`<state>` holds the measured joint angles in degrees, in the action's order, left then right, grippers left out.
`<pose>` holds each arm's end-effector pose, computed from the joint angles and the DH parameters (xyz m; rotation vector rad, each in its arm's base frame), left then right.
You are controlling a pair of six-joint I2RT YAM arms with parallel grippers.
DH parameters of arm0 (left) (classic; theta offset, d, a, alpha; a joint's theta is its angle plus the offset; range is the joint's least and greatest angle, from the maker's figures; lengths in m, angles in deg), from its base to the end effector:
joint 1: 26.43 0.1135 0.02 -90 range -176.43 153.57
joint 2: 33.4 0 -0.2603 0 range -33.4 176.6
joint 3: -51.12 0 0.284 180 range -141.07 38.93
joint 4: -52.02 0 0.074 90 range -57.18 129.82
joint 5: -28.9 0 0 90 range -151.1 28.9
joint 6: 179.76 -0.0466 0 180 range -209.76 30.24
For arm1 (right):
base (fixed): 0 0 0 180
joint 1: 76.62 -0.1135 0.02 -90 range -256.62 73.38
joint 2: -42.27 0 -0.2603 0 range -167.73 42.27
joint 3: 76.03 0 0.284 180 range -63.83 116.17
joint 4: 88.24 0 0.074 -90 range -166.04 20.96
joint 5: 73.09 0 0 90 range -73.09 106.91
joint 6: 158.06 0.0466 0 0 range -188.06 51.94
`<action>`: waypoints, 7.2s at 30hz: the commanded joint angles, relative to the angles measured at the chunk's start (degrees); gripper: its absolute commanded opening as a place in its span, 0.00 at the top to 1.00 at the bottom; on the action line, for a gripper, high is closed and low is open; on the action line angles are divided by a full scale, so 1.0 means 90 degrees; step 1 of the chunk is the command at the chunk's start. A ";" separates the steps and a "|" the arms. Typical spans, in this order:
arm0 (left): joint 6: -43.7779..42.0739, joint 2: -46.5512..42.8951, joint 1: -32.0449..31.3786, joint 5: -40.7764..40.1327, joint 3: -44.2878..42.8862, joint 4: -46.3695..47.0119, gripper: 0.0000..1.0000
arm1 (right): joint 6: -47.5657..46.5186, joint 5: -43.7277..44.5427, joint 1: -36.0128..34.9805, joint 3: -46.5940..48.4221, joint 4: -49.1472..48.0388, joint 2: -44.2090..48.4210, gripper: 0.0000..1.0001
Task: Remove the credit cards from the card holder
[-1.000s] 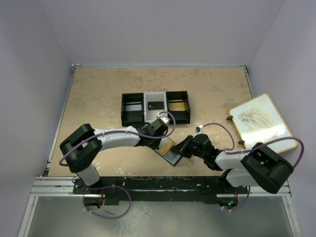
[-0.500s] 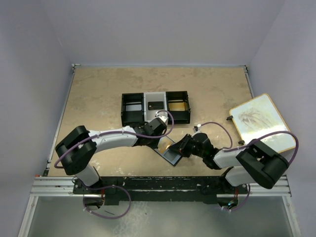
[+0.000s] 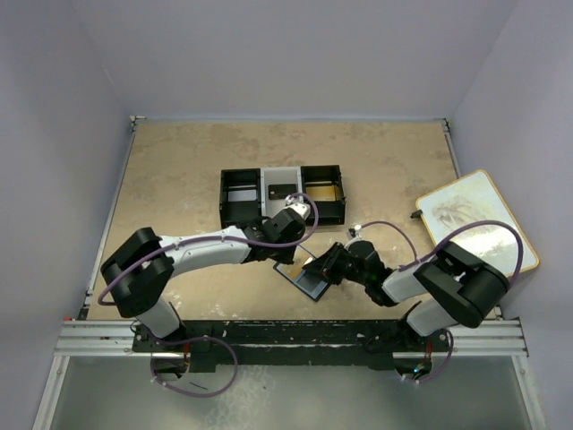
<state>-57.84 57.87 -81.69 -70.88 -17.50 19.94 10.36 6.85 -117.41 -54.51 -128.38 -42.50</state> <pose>0.2100 -0.2889 0.1665 0.4484 2.5141 -0.4014 0.1721 0.1593 0.0721 0.6167 2.2254 1.4161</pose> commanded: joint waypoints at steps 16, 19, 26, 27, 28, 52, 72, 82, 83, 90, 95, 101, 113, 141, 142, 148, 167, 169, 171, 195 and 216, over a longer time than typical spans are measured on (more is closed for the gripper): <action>-0.0045 0.0662 -0.0021 -0.0249 -0.0032 -0.0125 0.89 | 0.0074 0.0005 0.0013 0.0247 -0.0669 -0.0816 0.76; -0.0051 0.0680 -0.0021 -0.0197 -0.0027 -0.0117 0.91 | -0.0018 0.0059 0.0011 0.0454 -0.0522 -0.0949 0.76; -0.0051 0.0682 -0.0020 -0.0111 -0.0032 -0.0097 0.93 | 0.0078 0.0048 0.0009 0.0295 -0.0737 -0.0887 0.80; -0.0051 0.0690 -0.0021 -0.0076 -0.0029 -0.0075 0.93 | 0.0072 -0.0013 0.0009 0.0298 -0.0885 -0.0944 0.81; -0.0052 0.0692 -0.0021 -0.0038 -0.0016 -0.0052 0.93 | 0.0064 -0.0073 0.0011 0.0315 -0.1049 -0.1011 0.83; 0.0145 0.0768 -0.0018 -0.0308 0.0165 -0.0024 0.99 | 0.0321 -0.0006 0.0020 -0.0196 -0.0519 -0.0127 1.00; 0.0162 0.0606 -0.0017 -0.0339 0.0179 -0.0064 0.99 | 0.0176 0.0526 0.0025 -0.0193 0.1273 0.1029 0.98; 0.0263 0.0060 -0.0017 -0.0157 0.0013 0.0063 0.87 | 0.0008 0.0431 0.0037 -0.0128 0.1210 0.1025 0.96; 0.0275 -0.0038 -0.0018 -0.0065 -0.0003 0.0153 0.85 | 0.0013 0.0412 0.0034 -0.0129 0.1134 0.0938 0.96; 0.0228 -0.0049 -0.0021 0.0894 0.0008 0.0688 0.79 | 0.0071 0.0227 0.0060 -0.0151 0.0526 0.0352 0.95; 0.0379 0.0480 -0.0022 0.0836 0.0163 0.0680 0.85 | 0.0142 0.0162 0.0070 -0.0176 0.0351 0.0250 0.92; 0.0508 0.0605 -0.0020 0.0171 0.0316 0.0390 0.90 | 0.0250 0.0092 0.0067 -0.0245 0.0003 0.0135 0.87; 0.0418 0.0739 -0.0022 -0.0024 0.0222 0.0103 0.95 | 0.0301 -0.0208 0.0070 -0.0215 -0.0862 -0.0542 0.83; 0.0329 0.0812 -0.0020 -0.0033 0.0045 -0.0068 0.97 | -0.0122 0.0083 0.0079 -0.0061 0.0077 0.0513 1.00; 0.0319 0.0810 -0.0021 -0.0015 0.0048 -0.0067 0.97 | -0.0119 0.0083 0.0080 -0.0051 0.0060 0.0504 1.00; 0.0320 0.0803 -0.0016 -0.0081 0.0079 -0.0078 0.98 | -0.0070 0.0086 0.0076 -0.0062 0.0169 0.0617 1.00; 0.0350 0.0763 -0.0022 -0.0119 0.0158 -0.0028 0.99 | 0.0274 0.0230 0.0098 -0.0711 0.0270 0.1113 1.00; 0.0350 0.0756 -0.0021 -0.0109 0.0184 -0.0009 0.99 | 0.0288 0.0284 0.0108 -0.0737 0.0403 0.1274 1.00; 0.0344 0.0764 -0.0021 -0.0098 0.0172 0.0004 0.99 | 0.0186 0.0288 0.0122 -0.0658 0.0704 0.1384 1.00; 0.0237 0.0278 -0.0022 0.0580 -0.0042 0.0763 0.82 | -0.0099 -0.0014 0.0358 -0.0256 0.1014 0.1047 0.83; 0.0073 0.1194 -0.0170 -0.0448 0.0331 0.0240 0.96 | 0.0036 0.0466 0.0348 -0.0155 0.1650 0.0983 0.63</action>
<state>-55.45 64.88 -83.14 -71.43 -16.34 25.21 11.36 8.84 -114.42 -56.89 -116.97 -30.76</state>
